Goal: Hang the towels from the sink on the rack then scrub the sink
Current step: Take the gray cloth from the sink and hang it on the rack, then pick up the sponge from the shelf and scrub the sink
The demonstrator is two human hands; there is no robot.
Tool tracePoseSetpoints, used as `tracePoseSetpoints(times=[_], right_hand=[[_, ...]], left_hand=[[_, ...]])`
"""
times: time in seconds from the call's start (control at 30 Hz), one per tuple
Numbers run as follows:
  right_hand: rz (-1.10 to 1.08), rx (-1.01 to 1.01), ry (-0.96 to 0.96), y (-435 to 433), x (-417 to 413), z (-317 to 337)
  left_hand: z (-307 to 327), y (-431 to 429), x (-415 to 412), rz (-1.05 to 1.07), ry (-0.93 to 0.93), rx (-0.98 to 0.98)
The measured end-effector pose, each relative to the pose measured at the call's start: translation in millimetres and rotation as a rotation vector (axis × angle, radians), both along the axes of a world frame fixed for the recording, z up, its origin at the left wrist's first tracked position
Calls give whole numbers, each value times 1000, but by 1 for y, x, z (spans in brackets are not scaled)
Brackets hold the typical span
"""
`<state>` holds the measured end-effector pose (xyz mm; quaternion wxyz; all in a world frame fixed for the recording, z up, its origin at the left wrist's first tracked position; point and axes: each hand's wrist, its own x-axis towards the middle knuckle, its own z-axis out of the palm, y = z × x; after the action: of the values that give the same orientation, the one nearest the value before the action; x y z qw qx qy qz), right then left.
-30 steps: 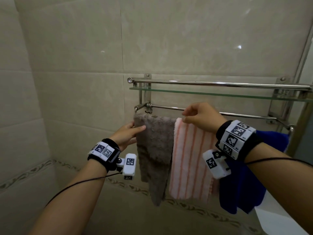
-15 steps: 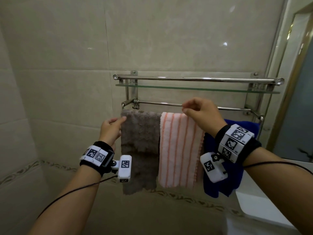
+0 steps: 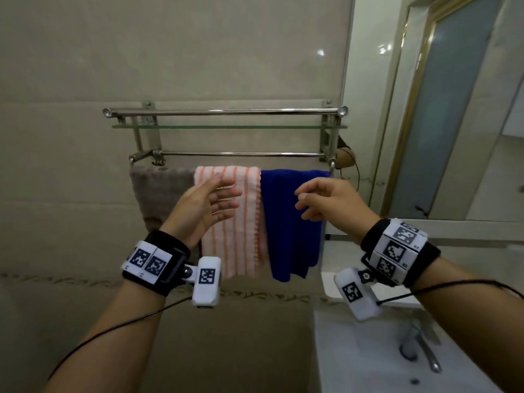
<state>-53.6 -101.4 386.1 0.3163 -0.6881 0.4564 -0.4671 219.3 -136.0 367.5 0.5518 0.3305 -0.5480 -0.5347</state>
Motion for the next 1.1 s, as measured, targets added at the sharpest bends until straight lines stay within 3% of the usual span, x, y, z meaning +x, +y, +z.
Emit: tracePoseSetpoints(times=[0.27,0.67,1.1], right_hand=[[-109,141,29,63,-115,-28],[-417,371,-250,138,-301,-108],[-588,590,-305,153,-392,-191]], left_hand=[[-27,33,-116,-178,-109,61],[-100,72,-264,-265,-174,240],[-187,79,-351,-206,-181,530]])
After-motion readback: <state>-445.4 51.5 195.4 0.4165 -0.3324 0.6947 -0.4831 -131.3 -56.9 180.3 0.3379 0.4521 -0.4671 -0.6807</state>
